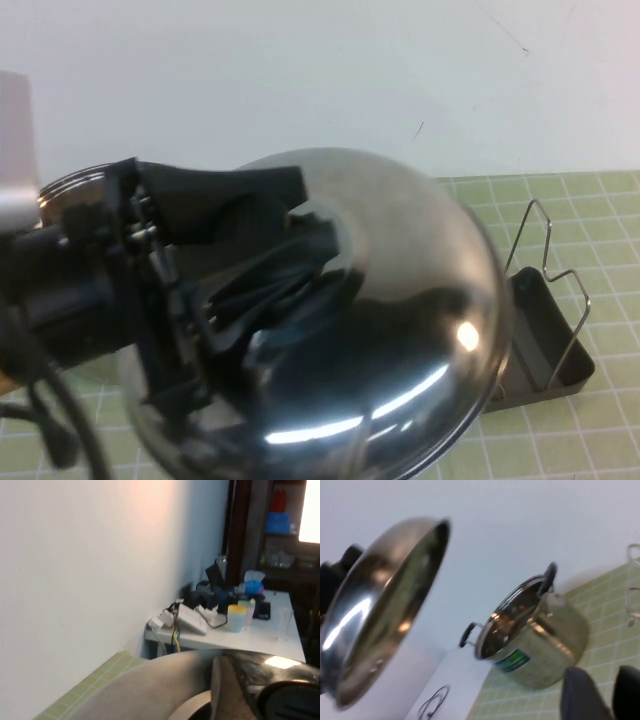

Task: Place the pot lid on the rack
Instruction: Hand over the pot lid

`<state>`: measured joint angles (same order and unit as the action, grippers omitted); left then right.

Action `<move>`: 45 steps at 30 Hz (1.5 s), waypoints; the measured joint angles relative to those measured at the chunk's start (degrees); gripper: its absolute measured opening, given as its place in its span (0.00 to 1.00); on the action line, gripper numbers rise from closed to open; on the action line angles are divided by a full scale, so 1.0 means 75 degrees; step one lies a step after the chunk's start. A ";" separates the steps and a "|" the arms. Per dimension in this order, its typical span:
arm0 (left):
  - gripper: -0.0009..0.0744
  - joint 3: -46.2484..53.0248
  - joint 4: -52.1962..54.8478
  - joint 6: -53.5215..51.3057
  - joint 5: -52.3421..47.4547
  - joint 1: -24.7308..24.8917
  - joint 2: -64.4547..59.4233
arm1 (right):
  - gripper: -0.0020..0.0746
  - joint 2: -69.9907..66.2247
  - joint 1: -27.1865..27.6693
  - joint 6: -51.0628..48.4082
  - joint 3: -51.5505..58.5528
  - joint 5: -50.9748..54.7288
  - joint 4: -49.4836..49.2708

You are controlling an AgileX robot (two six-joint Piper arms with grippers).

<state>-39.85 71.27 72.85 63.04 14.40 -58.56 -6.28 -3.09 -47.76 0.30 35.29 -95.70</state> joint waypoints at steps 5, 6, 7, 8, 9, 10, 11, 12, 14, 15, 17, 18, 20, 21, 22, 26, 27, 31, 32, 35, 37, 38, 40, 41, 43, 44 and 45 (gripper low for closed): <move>0.42 0.0000 -0.1862 -0.0506 -0.0281 0.0876 -0.0932 | 0.54 -0.1148 -0.0041 -0.0076 -0.0995 0.0732 -0.0104; 0.42 0.0000 -0.2249 -0.0593 -0.0281 0.1045 -0.1180 | 0.58 -0.1342 -0.0041 -0.0081 -0.1166 0.0866 -0.0104; 0.42 0.0000 -0.2505 -0.0698 -0.0281 0.1191 -0.1442 | 0.61 -0.1584 -0.0041 -0.0081 -0.1370 0.0991 -0.0104; 0.42 0.0000 -0.2769 -0.0841 -0.0216 0.1322 -0.1696 | 0.63 -0.1825 -0.0041 -0.0093 -0.1566 0.1114 -0.0104; 0.42 0.0000 -0.2959 -0.1012 -0.0079 0.1445 -0.1945 | 0.64 -0.2017 -0.0041 -0.0111 -0.1716 0.1220 -0.0104; 0.42 0.0000 -0.3068 -0.1143 0.0026 0.1541 -0.2137 | 0.64 -0.2259 -0.0041 -0.0145 -0.1895 0.1361 -0.0104; 0.42 0.0000 -0.3176 -0.1305 0.0128 0.1659 -0.2363 | 0.65 -0.2496 -0.0041 -0.0189 -0.2061 0.1507 -0.0104; 0.42 0.0000 -0.3242 -0.1421 0.0185 0.1765 -0.2572 | 0.65 -0.2732 -0.0041 -0.0226 -0.2219 0.1618 -0.0104; 0.42 0.0000 -0.3402 -0.1550 0.0201 0.1943 -0.2929 | 0.66 -0.3188 -0.0041 -0.0360 -0.2499 0.1886 -0.0104; 0.42 0.0000 -0.3434 -0.1620 0.0201 0.2042 -0.3107 | 0.66 -0.3361 -0.0041 -0.0399 -0.2599 0.1975 -0.0104; 0.42 0.0000 -0.3625 -0.1757 0.0201 0.2174 -0.3359 | 0.66 -0.3766 -0.0041 -0.0471 -0.2805 0.2123 -0.0104; 0.42 0.0000 -0.3713 -0.1857 0.0201 0.2239 -0.3445 | 0.66 -0.3919 -0.0041 -0.0537 -0.2874 0.2186 -0.0104; 0.42 0.0000 -0.3849 -0.2080 0.0186 0.2361 -0.3519 | 0.66 -0.4291 -0.0041 -0.0643 -0.2954 0.2251 -0.0104; 0.42 0.0000 -0.3864 -0.2190 0.0186 0.2407 -0.3533 | 0.66 -0.4433 -0.0041 -0.0661 -0.2966 0.2287 -0.0104; 0.42 0.0000 -0.3922 -0.2306 0.0186 0.2436 -0.3533 | 0.66 -0.4599 -0.0041 -0.0703 -0.2966 0.2306 -0.0104; 0.42 0.0000 -0.4216 -0.2554 0.0117 0.2469 -0.3569 | 0.66 -0.4999 -0.0041 -0.0833 -0.3018 0.2546 -0.0104; 0.42 0.0000 -0.4344 -0.2622 0.0117 0.2469 -0.3567 | 0.66 -0.5000 -0.0041 -0.0839 -0.3018 0.2598 -0.0104; 0.42 0.0000 -0.4896 -0.2834 0.0178 0.2195 -0.3567 | 0.66 -0.5018 -0.0041 -0.0875 -0.3247 0.2800 -0.0104; 0.42 0.0000 -0.5016 -0.2845 0.0178 0.2098 -0.3567 | 0.66 -0.5018 -0.0041 -0.0890 -0.3359 0.2881 -0.0104; 0.42 0.0000 -0.5326 -0.2675 0.0178 0.1781 -0.3567 | 0.66 -0.5018 -0.0041 -0.1082 -0.3640 0.2965 -0.0104; 0.42 0.0000 -0.5396 -0.2416 0.0178 0.1693 -0.3567 | 0.66 -0.5018 -0.0041 -0.1203 -0.3709 0.2914 -0.0104; 0.42 0.0000 -0.5396 -0.2341 0.0178 0.1690 -0.3567 | 0.66 -0.5018 -0.0041 -0.1220 -0.3722 0.2852 -0.0104; 0.42 0.0000 -0.5300 -0.2281 0.0178 0.1719 -0.3567 | 0.66 -0.5066 -0.0041 -0.1237 -0.3722 0.2680 -0.0104; 0.42 0.0000 -0.5244 -0.2266 0.0178 0.1756 -0.3567 | 0.66 -0.5082 -0.0041 -0.1249 -0.3722 0.2589 -0.0104; 0.42 0.0000 -0.5124 -0.2266 0.0178 0.1850 -0.3567 | 0.66 -0.5185 -0.0041 -0.1265 -0.3727 0.2494 -0.0104; 0.42 0.0000 -0.5091 -0.2266 0.0178 0.1895 -0.3567 | 0.66 -0.5265 -0.0041 -0.1284 -0.3727 0.2480 -0.0104; 0.42 0.0000 -0.5022 -0.2266 0.0178 0.1957 -0.3567 | 0.66 -0.5343 -0.0041 -0.1284 -0.3727 0.2480 -0.0104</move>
<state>-39.85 33.60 55.86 64.37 29.07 -85.32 -46.35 -3.40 -57.39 -27.65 53.89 -96.48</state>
